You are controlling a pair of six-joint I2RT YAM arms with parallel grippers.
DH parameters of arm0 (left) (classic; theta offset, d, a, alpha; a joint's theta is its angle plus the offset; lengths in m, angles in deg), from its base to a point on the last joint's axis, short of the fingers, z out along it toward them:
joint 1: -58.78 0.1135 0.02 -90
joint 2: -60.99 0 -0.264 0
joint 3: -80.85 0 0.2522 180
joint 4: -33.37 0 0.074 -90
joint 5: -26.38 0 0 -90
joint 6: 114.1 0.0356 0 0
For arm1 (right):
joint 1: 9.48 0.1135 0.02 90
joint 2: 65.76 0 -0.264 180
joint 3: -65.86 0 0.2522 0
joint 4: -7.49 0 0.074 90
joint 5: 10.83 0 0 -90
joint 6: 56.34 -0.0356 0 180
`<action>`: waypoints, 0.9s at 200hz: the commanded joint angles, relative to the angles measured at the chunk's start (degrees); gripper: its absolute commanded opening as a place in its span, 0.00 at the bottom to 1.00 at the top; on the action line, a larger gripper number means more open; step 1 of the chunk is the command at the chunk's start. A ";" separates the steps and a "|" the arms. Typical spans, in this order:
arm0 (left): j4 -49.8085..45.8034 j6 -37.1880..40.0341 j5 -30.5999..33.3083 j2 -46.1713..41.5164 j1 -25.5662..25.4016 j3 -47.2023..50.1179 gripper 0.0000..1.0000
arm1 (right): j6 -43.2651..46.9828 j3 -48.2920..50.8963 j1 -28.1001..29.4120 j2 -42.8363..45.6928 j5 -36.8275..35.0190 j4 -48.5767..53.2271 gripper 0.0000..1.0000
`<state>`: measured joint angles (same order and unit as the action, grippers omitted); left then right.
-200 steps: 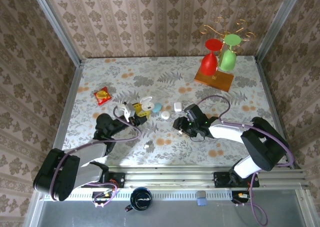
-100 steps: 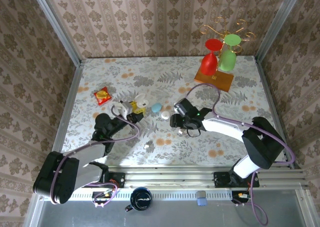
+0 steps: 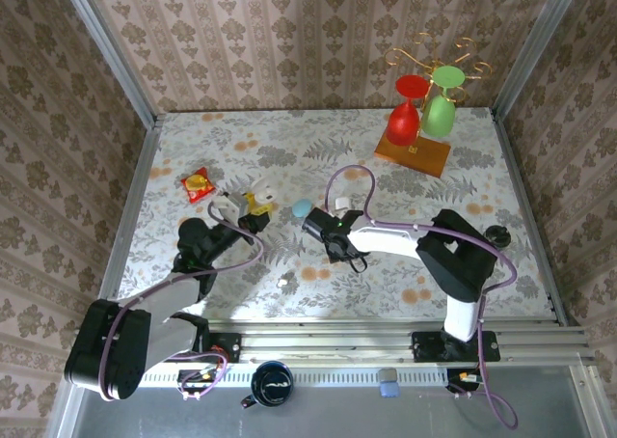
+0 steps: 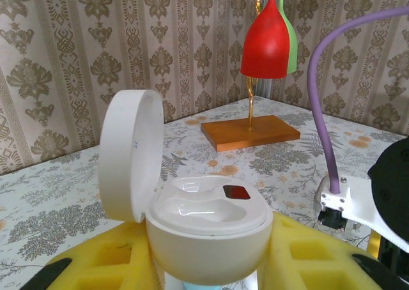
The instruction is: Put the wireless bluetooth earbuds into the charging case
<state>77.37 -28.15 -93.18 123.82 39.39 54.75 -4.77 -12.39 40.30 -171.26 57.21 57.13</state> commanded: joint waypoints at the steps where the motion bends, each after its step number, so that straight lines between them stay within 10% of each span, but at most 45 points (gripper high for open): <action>1: 0.25 0.81 -0.67 -0.86 0.55 0.92 0.17 | 1.15 -1.10 0.10 -1.10 -2.82 3.83 0.58; 180: 0.16 0.53 -0.04 -0.33 0.66 1.07 0.17 | 3.04 1.31 1.23 4.04 -5.64 6.07 0.53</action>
<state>76.61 -28.15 -93.36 123.82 39.41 55.08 -3.07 -10.08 40.37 -168.85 56.42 60.58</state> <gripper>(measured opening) 0.339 0.521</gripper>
